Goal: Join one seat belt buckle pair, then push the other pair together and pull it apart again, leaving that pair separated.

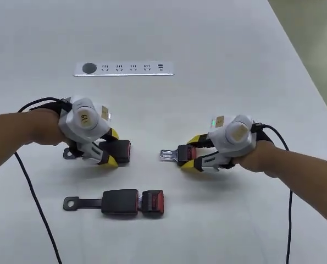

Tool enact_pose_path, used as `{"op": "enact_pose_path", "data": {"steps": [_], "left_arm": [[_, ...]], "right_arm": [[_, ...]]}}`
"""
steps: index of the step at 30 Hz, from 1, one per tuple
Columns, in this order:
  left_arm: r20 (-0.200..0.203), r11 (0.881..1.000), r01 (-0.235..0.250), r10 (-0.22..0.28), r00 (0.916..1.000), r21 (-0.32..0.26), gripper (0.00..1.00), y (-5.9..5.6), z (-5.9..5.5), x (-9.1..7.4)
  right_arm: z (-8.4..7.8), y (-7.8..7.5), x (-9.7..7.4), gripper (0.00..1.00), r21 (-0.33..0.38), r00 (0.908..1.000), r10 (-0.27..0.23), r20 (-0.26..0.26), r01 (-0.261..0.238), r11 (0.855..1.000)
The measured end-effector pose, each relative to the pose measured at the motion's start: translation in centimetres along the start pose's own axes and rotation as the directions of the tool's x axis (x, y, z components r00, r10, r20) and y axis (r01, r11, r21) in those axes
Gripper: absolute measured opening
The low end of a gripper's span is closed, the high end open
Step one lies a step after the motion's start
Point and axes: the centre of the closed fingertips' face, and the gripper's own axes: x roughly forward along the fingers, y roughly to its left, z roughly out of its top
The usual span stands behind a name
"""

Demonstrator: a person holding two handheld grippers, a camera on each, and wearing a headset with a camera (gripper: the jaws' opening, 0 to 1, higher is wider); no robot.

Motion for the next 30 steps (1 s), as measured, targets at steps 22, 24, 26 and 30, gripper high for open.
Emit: {"op": "enact_pose_path", "data": {"steps": [22,24,26,30], "left_arm": [[-0.021,1.0,0.001,-0.001,0.9998,-0.005,0.36,-0.1,0.0,-0.1],[-0.022,1.0,0.002,-0.002,0.9998,-0.005,0.36,-0.1,0.0,-0.1],[-0.023,1.0,0.002,-0.002,0.9997,-0.005,0.36,-0.1,0.0,-0.1],[-0.026,1.0,0.001,-0.002,0.9997,-0.005,0.36,0.0,-0.1,-0.1]], "right_arm": [[-3.6,-1.3,-1.8,0.35,0.016,0.9996,-0.016,-0.024,0.017,1.0],[-3.9,-1.7,-2.0,0.35,0.014,0.9994,-0.019,-0.027,0.019,1.0],[-4.1,-1.6,-2.3,0.35,0.014,0.9994,-0.017,-0.031,0.017,1.0],[-4.4,-1.5,-2.5,0.35,0.014,0.9992,-0.024,-0.032,0.025,1.0]]}}
